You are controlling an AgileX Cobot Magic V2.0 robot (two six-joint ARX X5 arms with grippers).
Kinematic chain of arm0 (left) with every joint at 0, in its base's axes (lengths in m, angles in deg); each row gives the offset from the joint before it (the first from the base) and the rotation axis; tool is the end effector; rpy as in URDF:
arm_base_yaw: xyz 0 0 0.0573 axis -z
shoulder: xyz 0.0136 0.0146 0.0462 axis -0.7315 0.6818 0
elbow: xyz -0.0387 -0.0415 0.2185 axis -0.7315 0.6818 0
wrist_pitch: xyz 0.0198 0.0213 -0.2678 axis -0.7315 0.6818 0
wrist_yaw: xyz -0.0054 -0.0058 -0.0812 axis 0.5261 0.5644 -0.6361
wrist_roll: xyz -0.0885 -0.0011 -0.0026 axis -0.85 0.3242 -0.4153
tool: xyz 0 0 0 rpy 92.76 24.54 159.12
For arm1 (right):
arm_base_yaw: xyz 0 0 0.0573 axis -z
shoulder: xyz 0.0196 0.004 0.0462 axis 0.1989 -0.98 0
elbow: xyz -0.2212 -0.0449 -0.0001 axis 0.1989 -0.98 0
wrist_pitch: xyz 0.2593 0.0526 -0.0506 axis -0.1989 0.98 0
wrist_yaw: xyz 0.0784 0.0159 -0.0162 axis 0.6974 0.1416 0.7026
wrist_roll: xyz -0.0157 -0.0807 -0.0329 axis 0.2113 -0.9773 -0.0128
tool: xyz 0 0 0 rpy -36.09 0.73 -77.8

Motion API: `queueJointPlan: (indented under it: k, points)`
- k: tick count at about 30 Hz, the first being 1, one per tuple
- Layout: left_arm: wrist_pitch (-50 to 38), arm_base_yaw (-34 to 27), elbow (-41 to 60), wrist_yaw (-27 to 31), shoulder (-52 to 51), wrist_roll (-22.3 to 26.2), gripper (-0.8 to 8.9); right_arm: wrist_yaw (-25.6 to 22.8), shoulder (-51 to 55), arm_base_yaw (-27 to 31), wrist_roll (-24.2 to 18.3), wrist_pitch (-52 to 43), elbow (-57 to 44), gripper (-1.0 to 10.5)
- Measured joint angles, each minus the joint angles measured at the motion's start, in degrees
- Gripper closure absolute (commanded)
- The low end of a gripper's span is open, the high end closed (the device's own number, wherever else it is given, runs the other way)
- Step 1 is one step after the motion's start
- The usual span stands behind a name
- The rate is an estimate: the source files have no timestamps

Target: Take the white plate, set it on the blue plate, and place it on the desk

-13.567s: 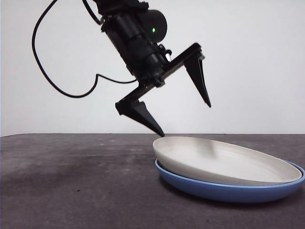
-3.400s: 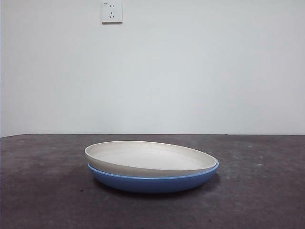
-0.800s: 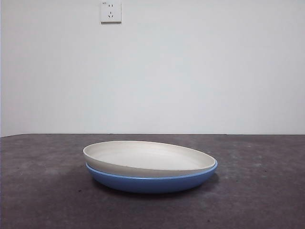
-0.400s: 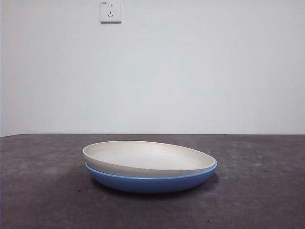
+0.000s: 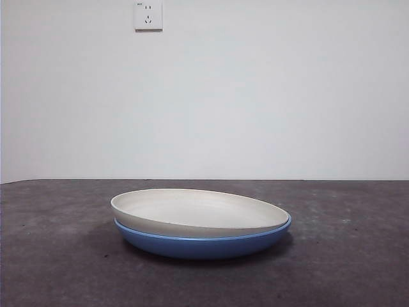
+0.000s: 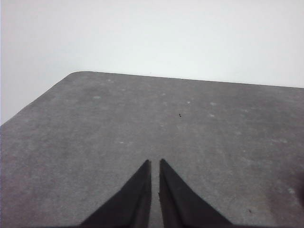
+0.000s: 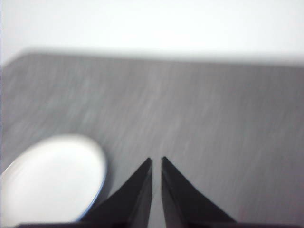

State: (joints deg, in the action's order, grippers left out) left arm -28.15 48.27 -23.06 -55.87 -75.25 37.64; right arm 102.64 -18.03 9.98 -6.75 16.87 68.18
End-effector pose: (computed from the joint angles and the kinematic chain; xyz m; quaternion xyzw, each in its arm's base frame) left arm 0.1984 -0.0022 0.1641 -0.0339 0.0264 0.0036 0.9991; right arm 0.1516 0.0218 0.3144 0.0328 0.1075 0.1289 0.9853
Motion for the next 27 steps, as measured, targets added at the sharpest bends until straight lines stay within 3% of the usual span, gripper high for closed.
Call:
queueJointPlan:
  k: [5,8,17,27]
  points:
    - [0.0,0.0,0.0,0.0,0.0,0.0,7.85,-1.7,7.9,1.7,-2.8,-21.2,-19.0,9.2]
    - [0.0,0.0,0.0,0.0,0.0,0.0,7.85,-4.4,11.5,2.4,-3.2,-27.4,-29.0,9.2]
    - [0.0,0.0,0.0,0.0,0.0,0.0,7.85,-16.2,17.7,4.4,-3.8,-30.6,-40.3,9.2]
    - [0.0,0.0,0.0,0.0,0.0,0.0,7.85,-16.4,17.7,4.7,-4.0,-29.0,-43.5,9.2]
